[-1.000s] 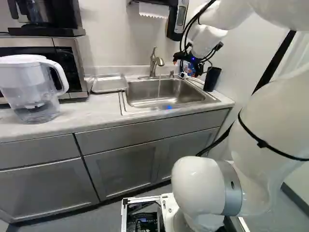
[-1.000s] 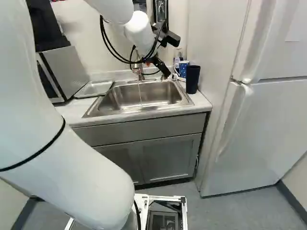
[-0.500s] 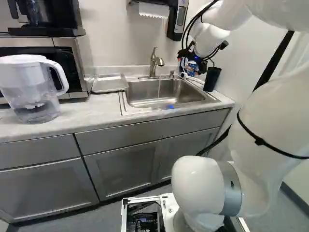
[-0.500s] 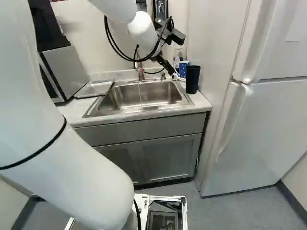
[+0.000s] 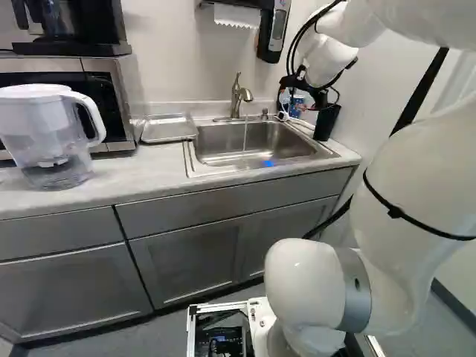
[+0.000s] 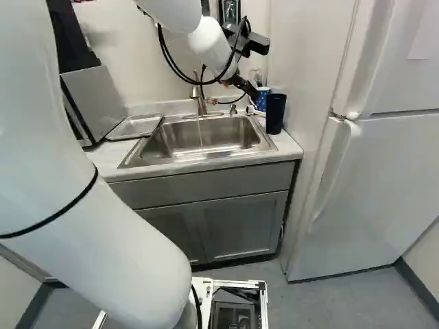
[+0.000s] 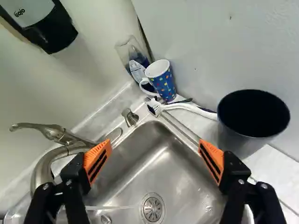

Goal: Rinse the cup and place it in the tray

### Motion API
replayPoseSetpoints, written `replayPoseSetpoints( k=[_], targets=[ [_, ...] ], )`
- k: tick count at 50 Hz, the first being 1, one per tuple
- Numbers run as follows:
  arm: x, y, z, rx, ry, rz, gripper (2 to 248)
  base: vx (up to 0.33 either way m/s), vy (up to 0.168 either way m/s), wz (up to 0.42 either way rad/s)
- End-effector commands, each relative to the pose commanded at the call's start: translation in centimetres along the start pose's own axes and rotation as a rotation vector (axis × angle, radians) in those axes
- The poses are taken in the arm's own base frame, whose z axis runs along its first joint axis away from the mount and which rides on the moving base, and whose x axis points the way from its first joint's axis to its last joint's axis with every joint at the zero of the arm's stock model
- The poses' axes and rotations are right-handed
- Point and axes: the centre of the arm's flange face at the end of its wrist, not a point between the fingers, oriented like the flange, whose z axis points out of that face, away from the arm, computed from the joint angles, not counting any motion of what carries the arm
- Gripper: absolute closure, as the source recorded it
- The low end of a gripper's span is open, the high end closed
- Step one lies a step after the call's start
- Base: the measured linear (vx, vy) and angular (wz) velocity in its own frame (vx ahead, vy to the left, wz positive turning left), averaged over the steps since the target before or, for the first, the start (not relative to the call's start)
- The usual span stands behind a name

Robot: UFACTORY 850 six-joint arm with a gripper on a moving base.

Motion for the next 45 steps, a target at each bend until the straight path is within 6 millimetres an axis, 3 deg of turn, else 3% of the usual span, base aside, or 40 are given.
replayPoseSetpoints(
  k=[20, 45],
  targets=[
    [0.3, 0.1, 0.0, -0.017, 0.037, -0.138, 3, 0.000, 0.000, 0.000],
    [-0.5, 0.4, 1.2, -0.047, 0.054, -0.056, 3, 0.000, 0.000, 0.000]
  ],
)
